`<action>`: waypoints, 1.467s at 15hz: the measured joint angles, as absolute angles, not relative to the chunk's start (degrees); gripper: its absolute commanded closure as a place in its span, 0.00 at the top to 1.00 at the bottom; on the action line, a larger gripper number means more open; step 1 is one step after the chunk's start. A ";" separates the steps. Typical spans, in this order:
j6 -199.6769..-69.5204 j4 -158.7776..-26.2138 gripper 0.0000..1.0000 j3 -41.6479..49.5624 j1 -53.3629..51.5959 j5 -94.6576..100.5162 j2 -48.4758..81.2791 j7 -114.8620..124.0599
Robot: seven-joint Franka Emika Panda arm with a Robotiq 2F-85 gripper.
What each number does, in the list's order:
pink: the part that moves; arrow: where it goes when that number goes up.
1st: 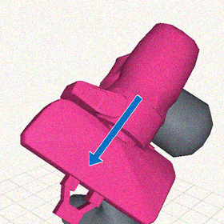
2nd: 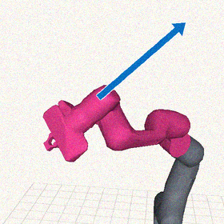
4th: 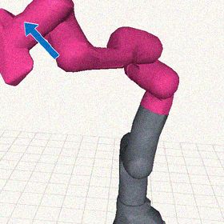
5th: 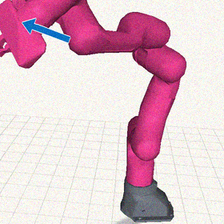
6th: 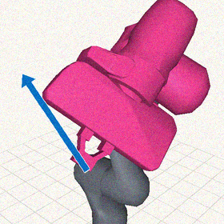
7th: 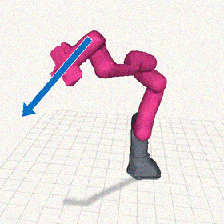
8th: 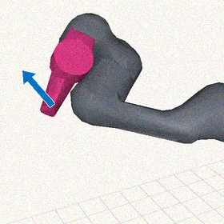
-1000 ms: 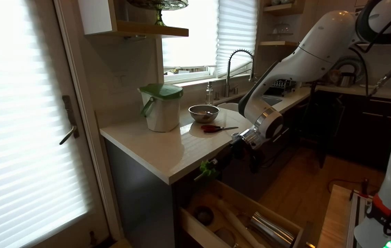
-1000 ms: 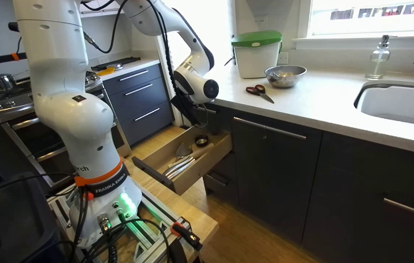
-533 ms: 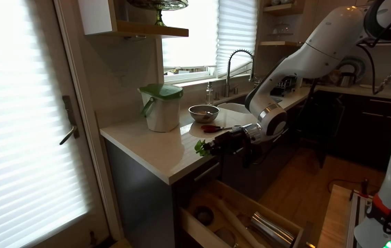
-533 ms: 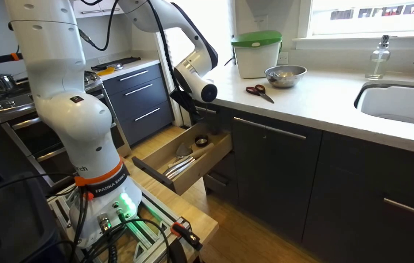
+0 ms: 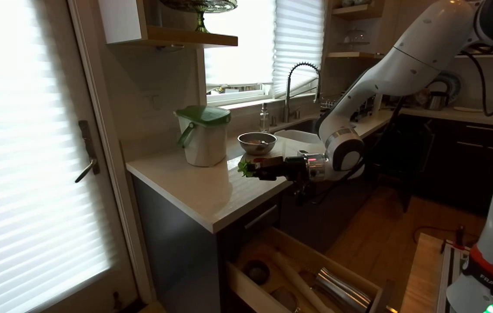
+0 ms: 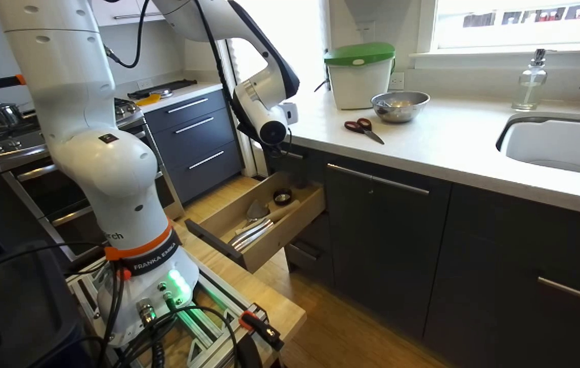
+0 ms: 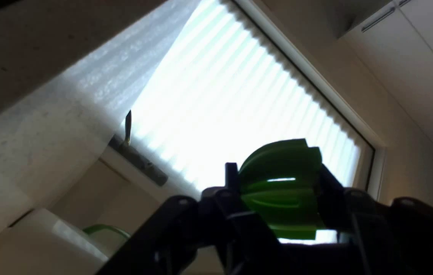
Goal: Remove the green object from the open drawer
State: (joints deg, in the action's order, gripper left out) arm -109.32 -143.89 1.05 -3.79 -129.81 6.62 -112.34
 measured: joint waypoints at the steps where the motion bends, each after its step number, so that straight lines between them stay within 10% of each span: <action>1: -110.63 -144.07 0.24 0.29 -4.16 -133.17 6.14 -115.17; 22: -126.02 -143.61 0.24 5.89 5.21 -143.58 -2.42 -156.05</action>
